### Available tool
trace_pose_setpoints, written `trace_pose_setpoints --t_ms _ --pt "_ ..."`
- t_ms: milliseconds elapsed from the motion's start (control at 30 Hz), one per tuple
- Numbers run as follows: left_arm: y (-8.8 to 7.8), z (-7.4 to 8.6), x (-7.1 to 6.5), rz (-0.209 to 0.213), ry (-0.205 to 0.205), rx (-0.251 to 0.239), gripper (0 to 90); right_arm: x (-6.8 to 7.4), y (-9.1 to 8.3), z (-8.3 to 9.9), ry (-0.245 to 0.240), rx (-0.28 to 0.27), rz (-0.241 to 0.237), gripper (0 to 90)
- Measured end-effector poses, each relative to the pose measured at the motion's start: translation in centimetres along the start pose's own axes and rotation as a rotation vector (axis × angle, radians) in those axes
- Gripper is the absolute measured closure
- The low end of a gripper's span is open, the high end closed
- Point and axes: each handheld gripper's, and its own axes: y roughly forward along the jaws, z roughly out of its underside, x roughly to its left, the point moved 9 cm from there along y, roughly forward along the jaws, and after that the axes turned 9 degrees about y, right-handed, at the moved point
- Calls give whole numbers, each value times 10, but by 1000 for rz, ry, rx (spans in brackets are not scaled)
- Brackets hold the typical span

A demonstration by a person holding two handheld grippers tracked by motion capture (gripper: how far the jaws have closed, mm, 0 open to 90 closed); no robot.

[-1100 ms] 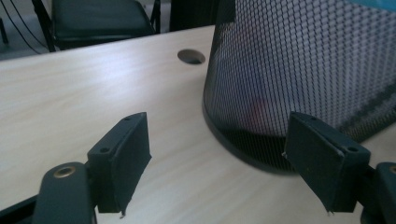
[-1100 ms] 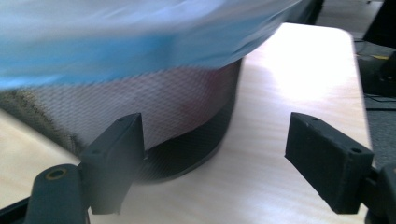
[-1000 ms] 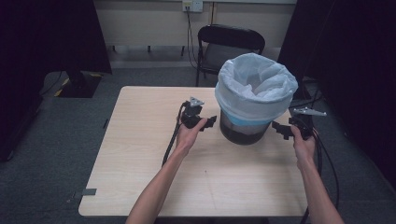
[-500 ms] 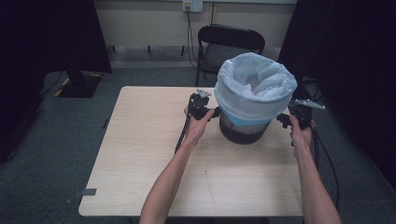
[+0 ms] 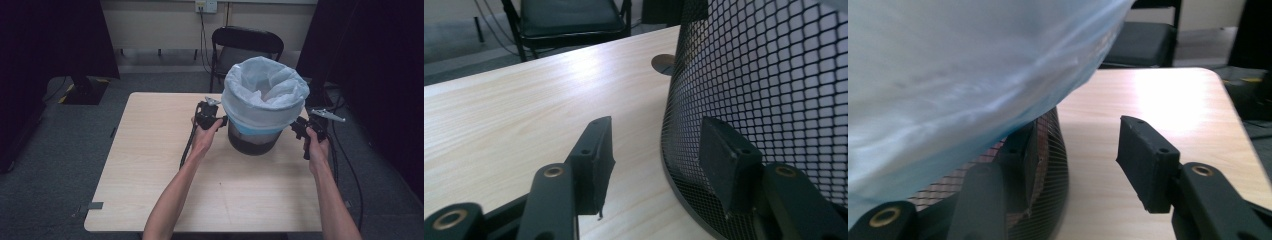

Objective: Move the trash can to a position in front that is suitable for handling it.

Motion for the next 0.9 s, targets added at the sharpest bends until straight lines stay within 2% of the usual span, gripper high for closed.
trace_pose_setpoints --t_ms 100,133,200,300,333,400,433,467,500,533,567,633,667,700,767,800,867,900 --pt "-4 3 5 0 -11 0 485 8 -1 0 -26 6 -7 508" --pt "-8 6 9 -11 -24 -6 505 17 -1 1 -50 9 -18 514" --pt "-13 8 13 -21 -31 -10 537 26 -1 1 -68 10 -32 522" --pt "-18 12 17 -18 -28 -10 531 34 -1 2 -78 14 -45 515" --pt "-21 13 20 -16 -22 -13 476 38 -1 4 -112 31 -35 407" --pt "-26 17 30 20 -51 0 321 36 1 6 -125 50 -8 309" --pt "-26 17 30 20 -51 0 293 34 4 6 -131 58 -2 252" --pt "-28 17 43 -28 -75 -1 303 31 8 5 -124 70 12 224" --pt "-28 17 43 -28 -75 -1 305 31 8 5 -124 70 12 224" --pt "-28 15 49 -58 -83 -10 305 27 12 4 -112 73 31 233" --pt "-25 12 59 -79 -104 -17 301 20 21 -1 -103 71 85 233" --pt "-23 10 62 -84 -112 -19 284 18 26 -3 -96 69 96 226" --pt "-20 7 66 -97 -118 -26 272 15 36 -9 -68 57 125 219" --pt "-16 4 68 -101 -132 -42 262 13 41 -12 -49 43 132 219" --pt "-4 0 67 -74 -143 -50 232 13 48 -15 -26 38 122 230" --pt "-4 0 67 -74 -143 -50 226 13 51 -15 -5 37 116 224" --pt "4 0 66 -78 -127 -41 223 14 56 -16 3 29 106 236" --pt "8 -1 65 -76 -135 -43 224 15 57 -17 -1 23 98 258"
